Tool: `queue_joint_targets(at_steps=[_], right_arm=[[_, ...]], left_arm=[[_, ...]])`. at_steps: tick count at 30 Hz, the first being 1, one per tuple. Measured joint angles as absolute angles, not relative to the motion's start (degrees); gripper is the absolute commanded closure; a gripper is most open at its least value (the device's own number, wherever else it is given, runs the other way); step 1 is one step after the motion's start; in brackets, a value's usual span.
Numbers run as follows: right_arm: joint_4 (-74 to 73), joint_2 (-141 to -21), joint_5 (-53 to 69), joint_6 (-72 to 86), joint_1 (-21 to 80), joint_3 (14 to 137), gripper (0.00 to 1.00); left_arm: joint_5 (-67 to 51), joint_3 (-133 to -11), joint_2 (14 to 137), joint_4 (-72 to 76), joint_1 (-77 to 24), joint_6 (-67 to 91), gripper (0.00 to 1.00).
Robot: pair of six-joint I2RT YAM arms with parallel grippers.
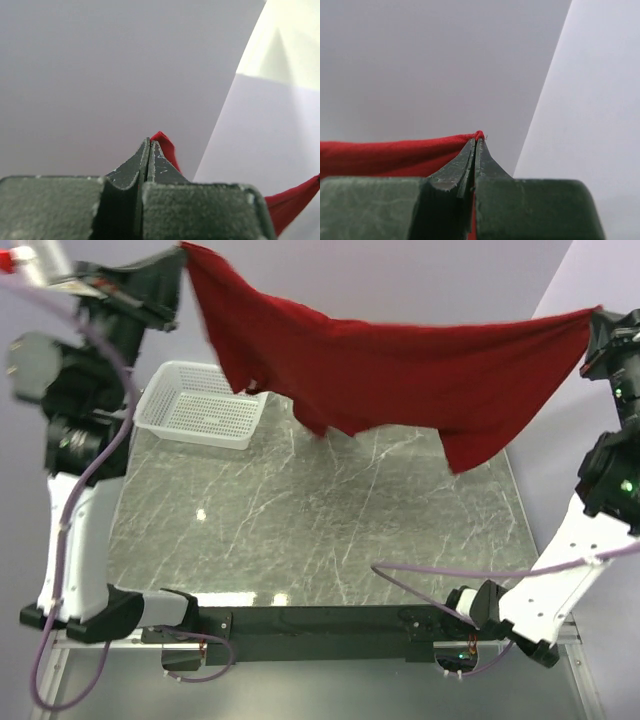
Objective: Fold and stack the t-shirts
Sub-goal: Flatten the tshirt out
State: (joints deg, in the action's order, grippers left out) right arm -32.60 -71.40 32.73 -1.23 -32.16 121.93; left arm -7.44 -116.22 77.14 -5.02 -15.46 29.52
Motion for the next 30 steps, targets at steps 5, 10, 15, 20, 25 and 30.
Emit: queue_joint_targets(at_steps=[5,10,15,20,25,30], right_arm=[[-33.3,-70.7,32.6,1.4,-32.8,131.0,1.0],[-33.6,-70.5,30.4,3.1,-33.2,137.3,1.0],[-32.8,-69.9,28.1,3.6,-33.5,138.2,1.0],[-28.6,-68.4,28.6,3.6,-33.6,125.4,1.0],[-24.3,-67.6,29.7,2.3,-32.8,102.2,1.0],[-20.0,-69.4,28.0,-1.6,-28.8,76.7,1.0]], left_arm=[[-5.6,-118.1,72.4,-3.5,-15.5,28.2,0.99],[-4.1,-119.7,71.0,-3.5,-15.5,27.2,0.99],[-2.9,-120.6,71.6,-3.6,-15.5,26.0,0.99],[-1.8,-119.3,74.3,-3.0,-15.5,25.6,0.99],[-2.1,-114.6,80.7,-1.4,-15.5,26.7,0.99],[-4.6,-104.8,92.0,1.4,-16.3,29.9,1.0]])
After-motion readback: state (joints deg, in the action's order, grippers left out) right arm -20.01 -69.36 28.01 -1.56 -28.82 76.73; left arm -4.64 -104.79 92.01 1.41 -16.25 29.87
